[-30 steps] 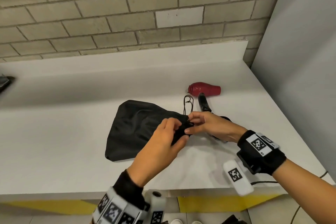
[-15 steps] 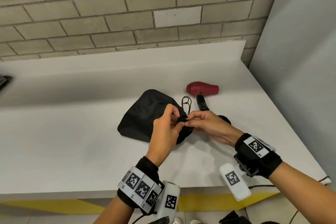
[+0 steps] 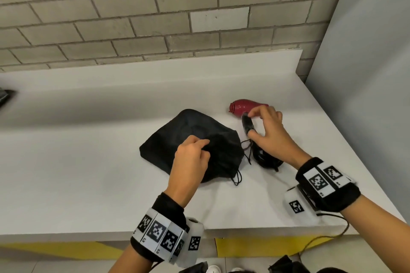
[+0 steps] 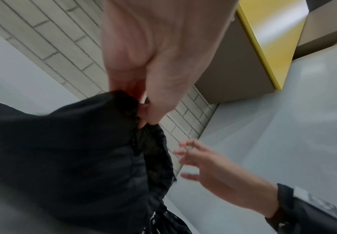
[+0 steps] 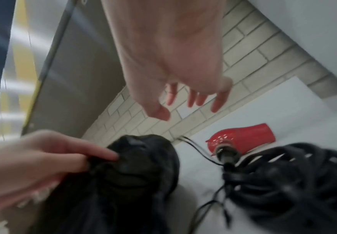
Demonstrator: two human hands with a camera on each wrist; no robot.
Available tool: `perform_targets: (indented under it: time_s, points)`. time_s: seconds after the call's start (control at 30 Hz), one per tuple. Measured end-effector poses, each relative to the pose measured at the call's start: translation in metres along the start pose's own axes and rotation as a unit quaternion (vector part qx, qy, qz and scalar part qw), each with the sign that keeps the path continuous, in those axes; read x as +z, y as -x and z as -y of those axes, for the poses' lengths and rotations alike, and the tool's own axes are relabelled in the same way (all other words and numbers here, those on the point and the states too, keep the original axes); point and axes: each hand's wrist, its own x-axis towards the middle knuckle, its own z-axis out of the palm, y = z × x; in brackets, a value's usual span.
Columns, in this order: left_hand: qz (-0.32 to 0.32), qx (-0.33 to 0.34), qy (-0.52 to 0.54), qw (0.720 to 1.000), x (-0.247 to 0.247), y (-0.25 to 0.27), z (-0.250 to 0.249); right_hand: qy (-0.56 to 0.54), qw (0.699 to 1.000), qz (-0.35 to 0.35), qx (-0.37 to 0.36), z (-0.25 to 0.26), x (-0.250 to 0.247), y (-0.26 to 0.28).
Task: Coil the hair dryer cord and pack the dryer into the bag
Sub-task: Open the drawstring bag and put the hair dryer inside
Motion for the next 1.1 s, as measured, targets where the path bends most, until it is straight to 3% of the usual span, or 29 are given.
perform_targets:
  time_s: [0.07,0.13,0.3,0.53,0.6,0.67,0.73,0.77,0.83,0.87,0.93,1.0,1.03,1.1]
  points:
    - [0.009,0.015,0.002,1.000,0.003,-0.001,-0.004,-0.054,0.996,0.019,-0.072,0.020,0.003,0.010]
    - [0.016,0.025,0.018,0.999,0.005,-0.002,-0.009,-0.022,0.990,0.070,-0.124,0.035,0.017,0.017]
    - [0.051,0.002,-0.029,0.998,0.005,-0.001,-0.009,0.103,0.982,0.112,-0.114,0.036,0.045,0.005]
    - [0.051,-0.023,-0.057,0.997,-0.007,-0.002,-0.003,0.306,0.925,0.080,-0.209,0.023,0.064,-0.024]
    - [0.046,-0.032,-0.056,0.997,-0.009,-0.003,0.001,0.344,0.905,0.102,-0.230,0.008,0.059,-0.036]
    - [0.040,-0.036,-0.072,0.996,-0.009,-0.003,0.005,0.314,0.903,0.155,-0.247,-0.006,0.050,-0.044]
    - [0.029,-0.040,-0.063,0.997,-0.009,-0.003,0.007,0.167,0.932,0.239,-0.215,-0.011,0.032,-0.045]
    - [0.024,-0.043,-0.046,0.998,-0.010,-0.004,0.008,0.070,0.949,0.247,-0.181,-0.009,0.021,-0.042]
    - [0.016,-0.052,-0.012,0.998,-0.010,-0.006,0.008,-0.090,0.981,0.154,-0.083,-0.009,0.004,-0.036]
    - [0.017,-0.052,-0.004,0.998,-0.009,-0.008,0.008,-0.115,0.989,0.093,-0.018,-0.011,0.001,-0.033]
    - [0.030,-0.045,0.000,0.999,-0.005,-0.011,0.008,-0.011,0.990,0.068,0.122,-0.022,0.004,-0.026]
    - [0.046,-0.034,-0.006,0.998,-0.002,-0.013,0.008,0.168,0.951,0.160,0.207,-0.033,0.020,-0.013]
    - [0.055,-0.031,-0.009,0.998,-0.001,-0.015,0.008,0.216,0.931,0.187,0.225,-0.038,0.030,-0.006]
    - [0.068,-0.026,-0.015,0.997,0.003,-0.018,0.007,0.262,0.920,0.185,0.224,-0.043,0.045,0.003]
